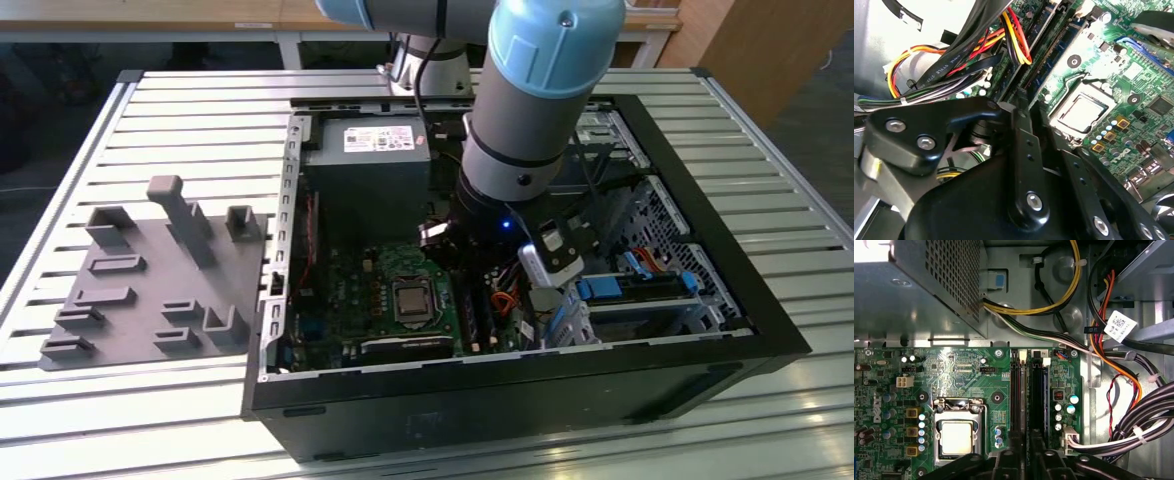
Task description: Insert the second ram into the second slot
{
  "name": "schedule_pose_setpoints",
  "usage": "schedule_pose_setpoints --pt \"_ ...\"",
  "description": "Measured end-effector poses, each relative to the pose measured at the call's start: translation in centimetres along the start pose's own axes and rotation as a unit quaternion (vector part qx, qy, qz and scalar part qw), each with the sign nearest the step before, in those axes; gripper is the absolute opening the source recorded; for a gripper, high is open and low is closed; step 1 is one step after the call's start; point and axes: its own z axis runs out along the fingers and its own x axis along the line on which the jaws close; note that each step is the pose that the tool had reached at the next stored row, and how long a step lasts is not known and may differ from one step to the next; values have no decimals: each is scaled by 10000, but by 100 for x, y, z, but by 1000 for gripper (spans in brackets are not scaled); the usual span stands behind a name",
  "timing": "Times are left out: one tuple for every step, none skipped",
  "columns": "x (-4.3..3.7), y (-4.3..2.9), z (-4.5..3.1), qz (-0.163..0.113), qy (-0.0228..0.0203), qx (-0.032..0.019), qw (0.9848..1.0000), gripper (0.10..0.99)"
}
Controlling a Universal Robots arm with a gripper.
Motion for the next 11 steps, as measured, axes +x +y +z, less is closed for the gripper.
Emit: schedule_pose_setpoints --pt "0 0 0 0 0 0 10000 247" --pt "0 0 -3 0 0 0 10000 247" --pt "0 0 -10 0 0 0 10000 247" --pt "1 1 -21 0 0 0 10000 247" --pt "2 2 -36 0 0 0 10000 247" --pt "2 2 -52 0 0 0 10000 247" --pt "3 3 -71 0 0 0 10000 247" --pt "4 4 -90 0 0 0 10000 247" --pt "5 5 -106 0 0 0 10000 247" --pt "5 5 -119 0 0 0 10000 247" --pt "6 6 -126 0 0 0 10000 247"
